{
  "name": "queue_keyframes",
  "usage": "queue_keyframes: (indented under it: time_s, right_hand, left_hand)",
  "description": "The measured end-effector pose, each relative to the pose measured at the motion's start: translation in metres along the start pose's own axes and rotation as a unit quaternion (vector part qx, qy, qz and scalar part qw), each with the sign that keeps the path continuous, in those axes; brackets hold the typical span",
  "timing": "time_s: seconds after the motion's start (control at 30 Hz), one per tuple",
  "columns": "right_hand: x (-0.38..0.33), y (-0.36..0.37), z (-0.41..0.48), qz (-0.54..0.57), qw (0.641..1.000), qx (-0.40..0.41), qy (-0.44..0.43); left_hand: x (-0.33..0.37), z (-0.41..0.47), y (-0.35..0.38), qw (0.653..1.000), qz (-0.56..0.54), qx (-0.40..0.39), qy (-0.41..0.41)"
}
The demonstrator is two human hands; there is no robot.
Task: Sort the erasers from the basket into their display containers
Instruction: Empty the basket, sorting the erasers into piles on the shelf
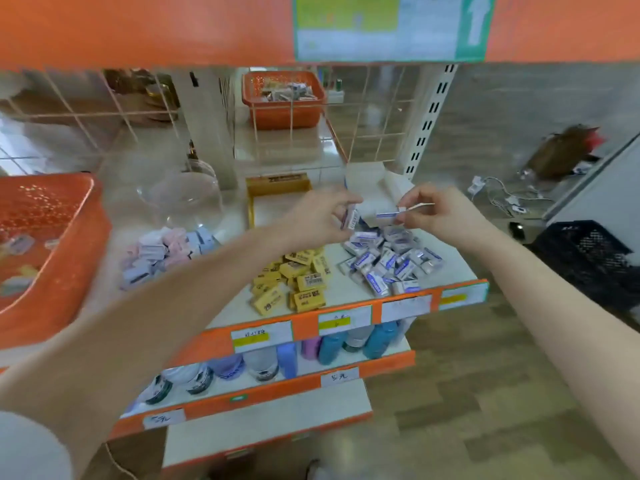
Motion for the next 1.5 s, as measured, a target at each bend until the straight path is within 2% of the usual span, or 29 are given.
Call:
queue_keyframes:
  time_s: [0.17, 0.3, 0.53, 0.8, 0.97, 1.1, 1.2, 1.33, 1.5]
  right_hand:
    - [0.032, -0.03, -0.029, -0.007, 0.999, 0.03, 0.01]
    - [0.047, -0.025, -0.034, -0.052, 0.998, 0.021, 0.013]
    - [0.036, -0.007, -0.026, -0.123, 0.988, 0.069, -0.067]
    - [-0.002, 0.018, -0.013, -0.106, 0.987, 0.065, -0.102]
    - [-0.055, 0.066, 0.001, -0.103, 0.981, 0.045, -0.16]
    - [-0.102, 0.127, 0.013, -0.097, 0.972, -0.001, -0.216]
    - [-0.134, 0.177, 0.019, -0.082, 0.966, -0.025, -0.242]
    - [-0.168, 0.24, 0.024, -0.073, 0.963, -0.05, -0.253]
    - [-0.207, 0.307, 0.023, -0.054, 0.955, -0.083, -0.281]
  left_hand:
    - [0.035, 0.016, 0.036, 0.997, 0.001, -0.058, 0.049]
    - [0.041, 0.018, 0.047, 0.996, 0.013, -0.078, 0.05]
    - [0.032, 0.014, 0.04, 0.995, 0.032, -0.076, 0.056]
    - [0.005, -0.019, 0.008, 0.999, 0.023, -0.022, 0.044]
    - [-0.029, -0.056, -0.039, 0.998, 0.025, 0.043, 0.032]
    - [-0.07, -0.102, -0.082, 0.994, 0.028, 0.099, -0.025]
    - [-0.095, -0.142, -0.115, 0.987, 0.028, 0.155, -0.034]
    - [-0.148, -0.193, -0.141, 0.974, 0.059, 0.174, -0.136]
    - [-0.208, -0.258, -0.16, 0.96, 0.066, 0.186, -0.2]
Point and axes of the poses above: each hand's wrist, its own z-axis towards the middle knuckle, its own y-axis out of the palm, x = y × z, the point moved 6 cm from there along z, towards the middle knuckle, and after that the axes turned 12 degrees about z, right-handed, at the moved point
